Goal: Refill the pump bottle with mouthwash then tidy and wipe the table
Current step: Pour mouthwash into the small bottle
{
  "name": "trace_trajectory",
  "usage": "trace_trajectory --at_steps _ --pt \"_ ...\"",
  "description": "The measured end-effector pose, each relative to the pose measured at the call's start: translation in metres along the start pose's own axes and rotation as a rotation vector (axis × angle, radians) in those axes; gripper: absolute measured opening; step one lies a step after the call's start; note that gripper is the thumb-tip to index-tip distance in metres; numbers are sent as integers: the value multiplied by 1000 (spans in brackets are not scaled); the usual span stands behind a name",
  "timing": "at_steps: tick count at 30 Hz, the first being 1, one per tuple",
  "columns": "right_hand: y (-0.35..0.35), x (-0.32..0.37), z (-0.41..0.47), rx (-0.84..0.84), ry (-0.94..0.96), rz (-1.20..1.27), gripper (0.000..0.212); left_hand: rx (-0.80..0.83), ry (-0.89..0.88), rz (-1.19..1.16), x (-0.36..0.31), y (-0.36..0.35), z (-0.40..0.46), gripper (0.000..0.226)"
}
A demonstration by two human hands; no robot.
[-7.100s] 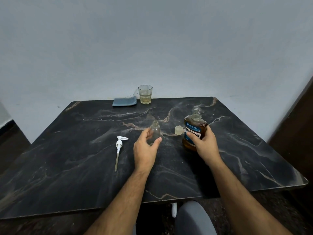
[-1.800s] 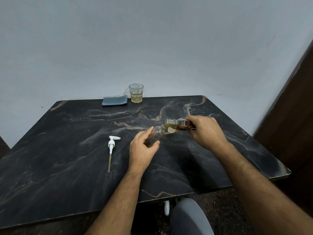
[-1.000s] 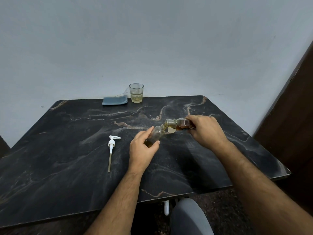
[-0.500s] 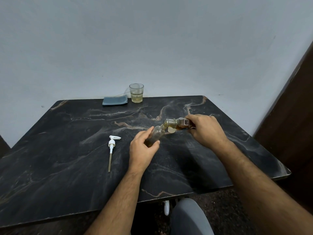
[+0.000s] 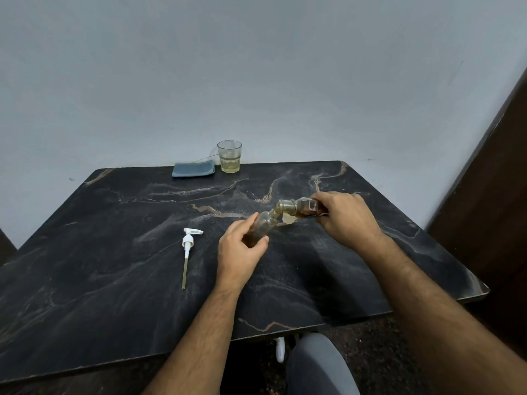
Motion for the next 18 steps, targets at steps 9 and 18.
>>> trace_trajectory --at_steps 9,18 --pt "1 1 1 4 2 1 15 -2 5 -2 1 0 0 58" --pt "2 2 1 0 7 5 16 -3 3 -5 1 0 1 58"
Point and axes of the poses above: each hand's wrist, its own z-axis towards the middle knuckle, its own y-axis out of the back of the hand, x = y × z, the point moved 4 cm from there along z, towards the middle knuckle, and after that the axes turned 7 degrees about -x, right-handed, at the moved point
